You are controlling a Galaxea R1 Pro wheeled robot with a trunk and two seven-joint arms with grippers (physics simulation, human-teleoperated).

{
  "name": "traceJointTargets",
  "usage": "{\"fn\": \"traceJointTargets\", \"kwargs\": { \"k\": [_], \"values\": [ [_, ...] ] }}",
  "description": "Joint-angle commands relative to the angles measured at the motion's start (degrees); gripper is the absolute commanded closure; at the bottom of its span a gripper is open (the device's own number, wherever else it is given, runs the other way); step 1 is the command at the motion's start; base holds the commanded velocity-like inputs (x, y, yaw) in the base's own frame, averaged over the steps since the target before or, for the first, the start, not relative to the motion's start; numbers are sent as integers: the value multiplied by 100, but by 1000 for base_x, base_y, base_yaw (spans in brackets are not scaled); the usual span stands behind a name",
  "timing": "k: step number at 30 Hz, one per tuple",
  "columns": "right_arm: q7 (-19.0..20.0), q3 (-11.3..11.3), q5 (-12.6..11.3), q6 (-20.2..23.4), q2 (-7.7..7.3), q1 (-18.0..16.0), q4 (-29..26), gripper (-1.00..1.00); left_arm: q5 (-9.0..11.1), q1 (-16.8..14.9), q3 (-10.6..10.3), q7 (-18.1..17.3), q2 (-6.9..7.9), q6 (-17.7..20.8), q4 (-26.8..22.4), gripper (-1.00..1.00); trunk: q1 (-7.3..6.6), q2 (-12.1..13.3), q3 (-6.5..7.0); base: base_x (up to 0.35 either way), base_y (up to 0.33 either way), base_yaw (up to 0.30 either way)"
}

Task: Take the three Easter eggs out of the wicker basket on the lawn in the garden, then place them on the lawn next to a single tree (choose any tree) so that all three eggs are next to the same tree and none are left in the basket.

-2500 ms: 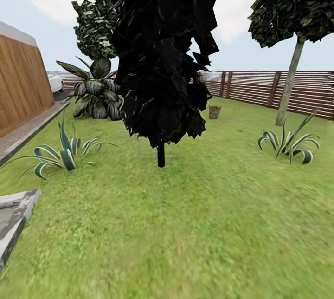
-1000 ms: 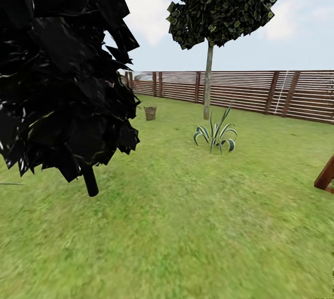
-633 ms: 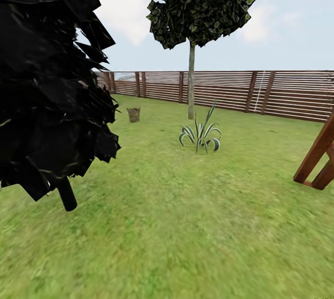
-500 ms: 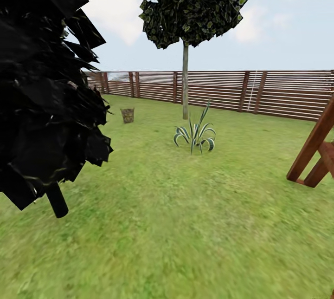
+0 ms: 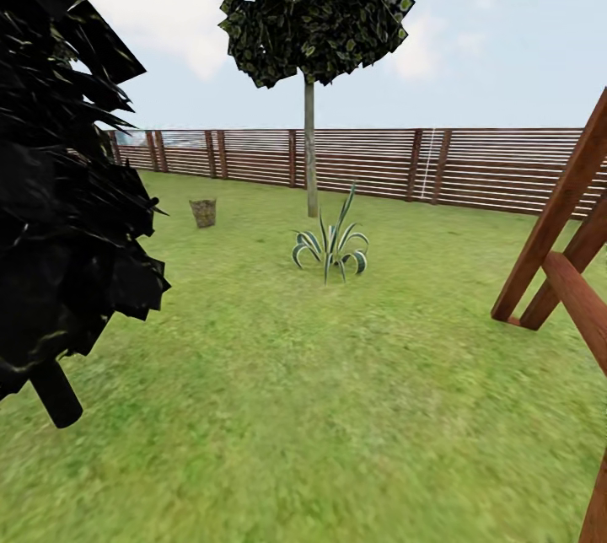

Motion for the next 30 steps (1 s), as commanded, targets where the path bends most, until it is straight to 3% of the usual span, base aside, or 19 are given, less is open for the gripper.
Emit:
{"fn": "traceJointTargets", "kwargs": {
  "k": [1,7,21,30],
  "values": [
    [-3,-3,-1,-1,0,-1,0,-100,1,4,1,-4,1,-1,-11,-100,0,-2,-3,6,0,-12],
    [-4,-3,-1,-10,-4,-1,0,-100,1,4,1,-4,1,12,-10,-100,0,-2,-3,128,0,-3],
    [-4,-3,3,-11,-5,-1,0,-100,1,4,1,-4,1,33,-11,-100,0,-2,-3,338,0,-8],
    [-4,6,4,-20,-5,-1,0,-100,1,4,1,-4,1,26,-11,-100,0,-2,-3,345,0,-269]
  ]
}}
